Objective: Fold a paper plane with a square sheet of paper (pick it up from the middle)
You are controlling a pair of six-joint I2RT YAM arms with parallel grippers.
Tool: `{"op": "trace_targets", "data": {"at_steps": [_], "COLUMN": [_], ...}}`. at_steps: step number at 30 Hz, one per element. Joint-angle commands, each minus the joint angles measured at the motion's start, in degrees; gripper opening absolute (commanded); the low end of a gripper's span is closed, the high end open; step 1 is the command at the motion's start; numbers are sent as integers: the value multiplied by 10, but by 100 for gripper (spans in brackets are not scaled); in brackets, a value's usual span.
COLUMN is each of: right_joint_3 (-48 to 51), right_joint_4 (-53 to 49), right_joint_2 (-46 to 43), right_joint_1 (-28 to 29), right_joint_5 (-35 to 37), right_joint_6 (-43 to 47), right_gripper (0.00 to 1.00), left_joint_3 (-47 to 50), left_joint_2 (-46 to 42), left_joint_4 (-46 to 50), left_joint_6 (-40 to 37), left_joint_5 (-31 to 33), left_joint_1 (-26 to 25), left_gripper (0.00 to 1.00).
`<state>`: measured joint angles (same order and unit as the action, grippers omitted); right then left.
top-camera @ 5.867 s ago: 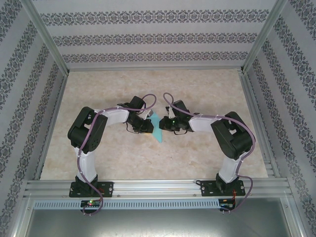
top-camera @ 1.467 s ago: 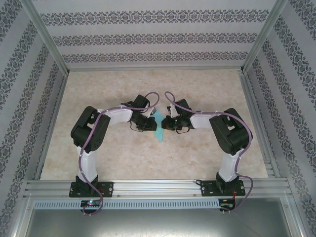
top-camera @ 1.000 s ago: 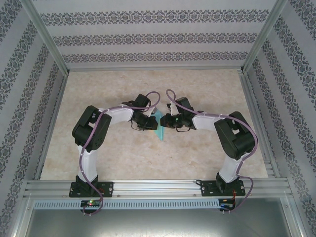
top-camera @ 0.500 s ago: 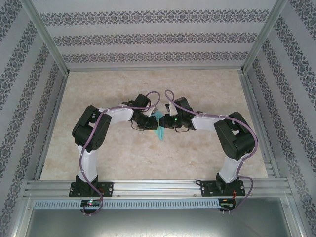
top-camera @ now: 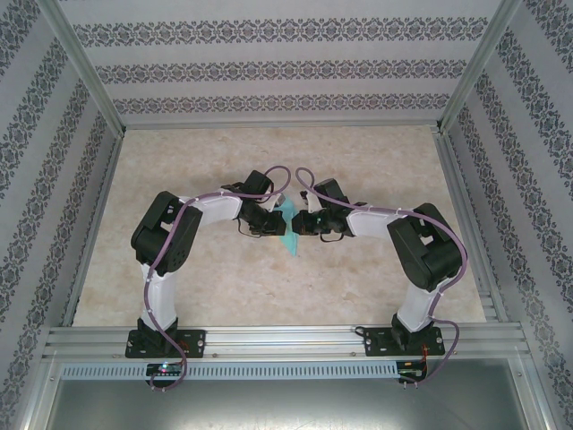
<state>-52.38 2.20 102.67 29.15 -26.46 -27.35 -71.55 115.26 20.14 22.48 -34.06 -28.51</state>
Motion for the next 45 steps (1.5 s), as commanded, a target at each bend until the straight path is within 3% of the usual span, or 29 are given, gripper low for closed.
{"op": "trace_targets", "data": {"at_steps": [1, 18, 31, 45], "right_joint_3": [-4, 14, 31, 36], "right_joint_4": [-26, 70, 110, 125], "right_joint_2": [-3, 22, 37, 54], "right_joint_1": [13, 6, 1, 1], "right_joint_5": [19, -64, -74, -49], "right_joint_6": [31, -59, -101, -130], "right_gripper": [8, 11, 11, 12], "left_joint_3": [2, 31, 73, 125], "left_joint_2": [29, 13, -4, -30], "left_joint_4": [1, -41, -92, -168], "left_joint_6": [-13, -2, 12, 30], "left_joint_5": [26, 5, -13, -46], "left_joint_1": [-2, 6, 20, 36], "left_gripper": [15, 12, 0, 0]}}
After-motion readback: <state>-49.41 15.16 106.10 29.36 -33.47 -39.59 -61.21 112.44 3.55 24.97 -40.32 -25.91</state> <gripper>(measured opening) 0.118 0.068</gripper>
